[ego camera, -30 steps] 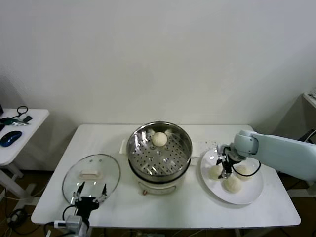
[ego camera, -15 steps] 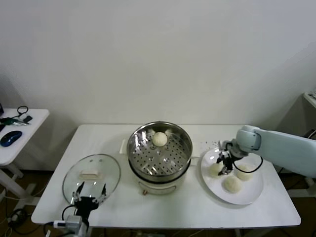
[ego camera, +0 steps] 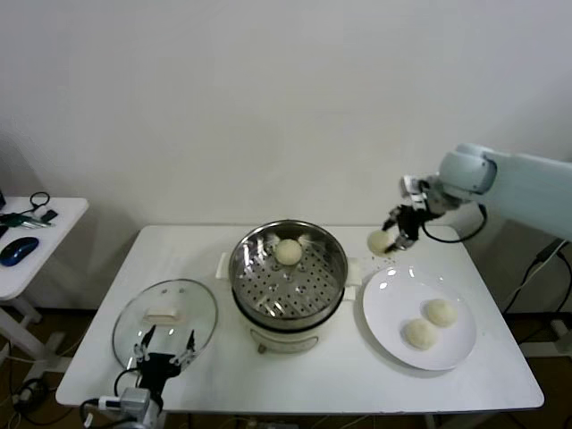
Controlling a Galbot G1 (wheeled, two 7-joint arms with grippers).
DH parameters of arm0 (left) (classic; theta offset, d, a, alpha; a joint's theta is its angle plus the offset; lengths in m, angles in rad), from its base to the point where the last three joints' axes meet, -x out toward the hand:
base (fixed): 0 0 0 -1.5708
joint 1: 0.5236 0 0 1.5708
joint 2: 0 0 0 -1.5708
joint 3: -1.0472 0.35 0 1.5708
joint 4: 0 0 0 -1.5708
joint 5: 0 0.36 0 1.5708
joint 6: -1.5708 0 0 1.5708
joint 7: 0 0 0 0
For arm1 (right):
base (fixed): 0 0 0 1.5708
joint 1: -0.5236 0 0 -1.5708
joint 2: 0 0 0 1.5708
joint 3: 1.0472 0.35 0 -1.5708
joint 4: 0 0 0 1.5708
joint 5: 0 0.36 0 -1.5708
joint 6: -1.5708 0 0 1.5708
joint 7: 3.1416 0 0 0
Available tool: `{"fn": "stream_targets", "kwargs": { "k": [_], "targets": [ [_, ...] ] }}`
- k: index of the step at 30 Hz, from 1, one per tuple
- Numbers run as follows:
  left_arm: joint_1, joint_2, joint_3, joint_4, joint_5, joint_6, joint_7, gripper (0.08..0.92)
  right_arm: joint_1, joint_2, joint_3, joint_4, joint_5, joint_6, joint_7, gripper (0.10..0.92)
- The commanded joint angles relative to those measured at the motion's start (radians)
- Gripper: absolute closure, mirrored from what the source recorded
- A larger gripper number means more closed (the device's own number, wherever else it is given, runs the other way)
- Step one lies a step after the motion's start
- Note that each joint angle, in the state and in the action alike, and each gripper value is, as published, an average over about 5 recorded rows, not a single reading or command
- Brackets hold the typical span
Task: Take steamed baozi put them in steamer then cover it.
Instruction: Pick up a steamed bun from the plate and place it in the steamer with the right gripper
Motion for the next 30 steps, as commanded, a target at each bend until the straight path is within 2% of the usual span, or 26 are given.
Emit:
{"fn": "stream_targets", "kwargs": {
  "k": [1, 8, 14, 21, 30],
  "targets": [
    [-0.003, 0.000, 0.003, -0.008, 0.000, 0.003, 0.002, 0.177, 0.083, 0.238, 0.069, 0.162, 0.230, -0.140, 0.151, 0.436],
    [-0.009, -0.003, 0.001, -0.014, 0.000, 0.009, 0.004, 0.177, -0.061, 0.452, 0.078, 0.067, 0.192, -0.183, 0.215, 0.431],
    [-0.005, -0.005, 0.000, -0.016, 0.000, 0.008, 0.004, 0.177, -0.193, 0.547, 0.082, -0.080, 0.124, -0.190, 0.232, 0.431],
    [-0.003, -0.001, -0.007, -0.013, -0.003, 0.005, 0.003, 0.177, -0.279, 0.596, 0.072, -0.197, 0.070, -0.187, 0.236, 0.433],
    [-0.003, -0.001, -0.011, -0.011, -0.004, 0.001, 0.002, 0.177, -0.301, 0.593, 0.059, -0.219, 0.047, -0.186, 0.237, 0.431]
  ]
}}
